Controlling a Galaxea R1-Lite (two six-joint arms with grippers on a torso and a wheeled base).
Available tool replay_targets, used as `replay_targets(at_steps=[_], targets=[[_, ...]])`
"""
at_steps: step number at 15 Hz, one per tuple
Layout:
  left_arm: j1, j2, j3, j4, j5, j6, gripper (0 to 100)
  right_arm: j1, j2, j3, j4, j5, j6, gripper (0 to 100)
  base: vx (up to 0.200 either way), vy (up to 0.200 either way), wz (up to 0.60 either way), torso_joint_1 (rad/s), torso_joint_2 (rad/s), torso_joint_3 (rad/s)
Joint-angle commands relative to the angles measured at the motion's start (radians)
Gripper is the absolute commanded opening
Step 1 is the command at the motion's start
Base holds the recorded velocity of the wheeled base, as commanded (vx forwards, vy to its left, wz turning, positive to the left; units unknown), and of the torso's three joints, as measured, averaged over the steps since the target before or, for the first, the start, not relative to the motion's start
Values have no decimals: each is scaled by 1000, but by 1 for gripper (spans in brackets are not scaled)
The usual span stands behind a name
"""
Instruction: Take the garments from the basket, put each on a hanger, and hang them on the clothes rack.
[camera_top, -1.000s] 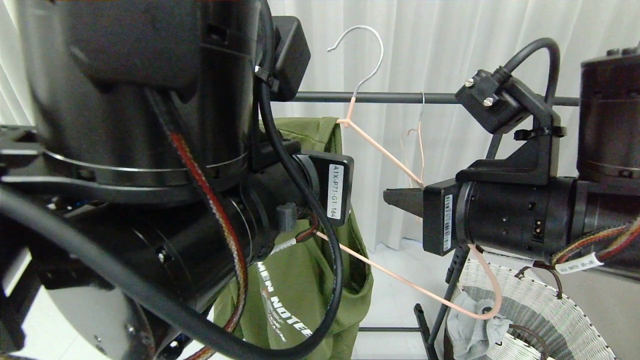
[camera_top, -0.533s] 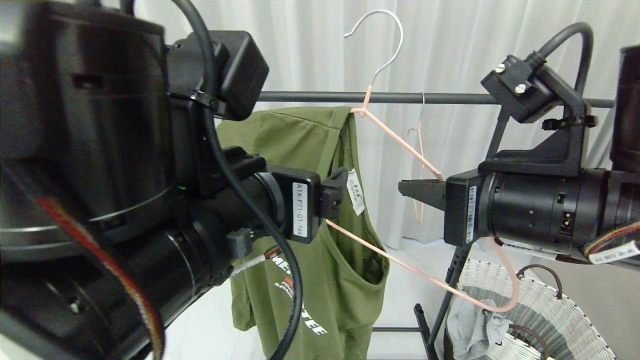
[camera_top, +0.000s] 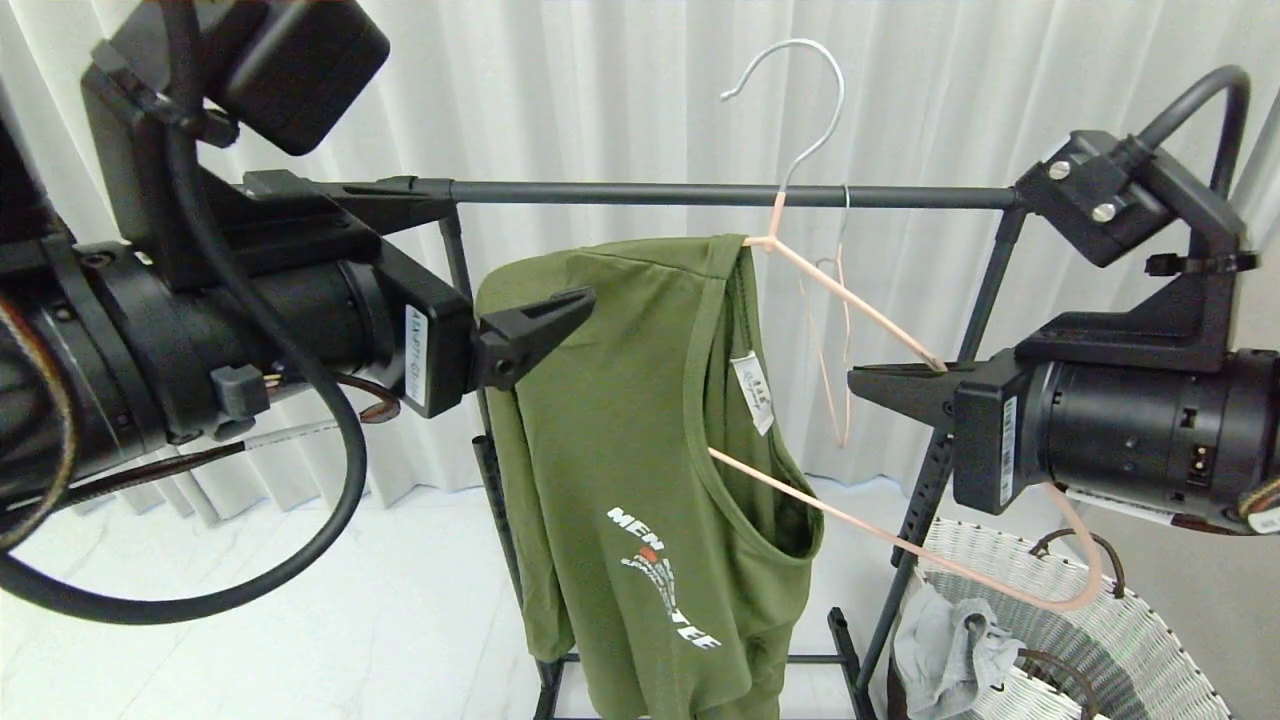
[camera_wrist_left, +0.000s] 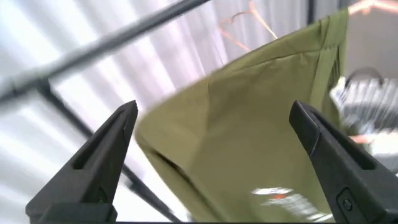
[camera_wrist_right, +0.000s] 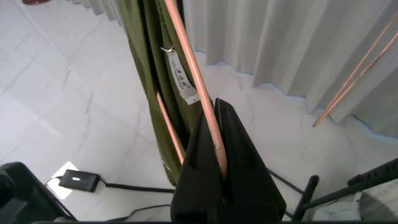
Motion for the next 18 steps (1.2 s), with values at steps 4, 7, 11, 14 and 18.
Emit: replay_targets(at_steps=[4, 7, 11, 14, 18], targets=[[17, 39, 2, -6, -57, 69, 100, 55, -18, -3, 1, 4, -28, 0, 0, 0, 0, 0, 0, 0], [12, 64, 0, -8, -57, 69, 100, 89, -20, 0, 1, 4, -73, 0, 0, 0, 0, 0, 0, 0], [20, 71, 8, -8, -51, 120, 100, 106, -18, 2, 1, 7, -127, 0, 0, 0, 0, 0, 0, 0], [20, 73, 8, -8, -49, 123, 100, 118, -18, 2, 5, 7, -142, 0, 0, 0, 0, 0, 0, 0], [20, 74, 12, -6, -49, 123, 100, 141, -23, 0, 36, 7, -145, 0, 0, 0, 0, 0, 0, 0]])
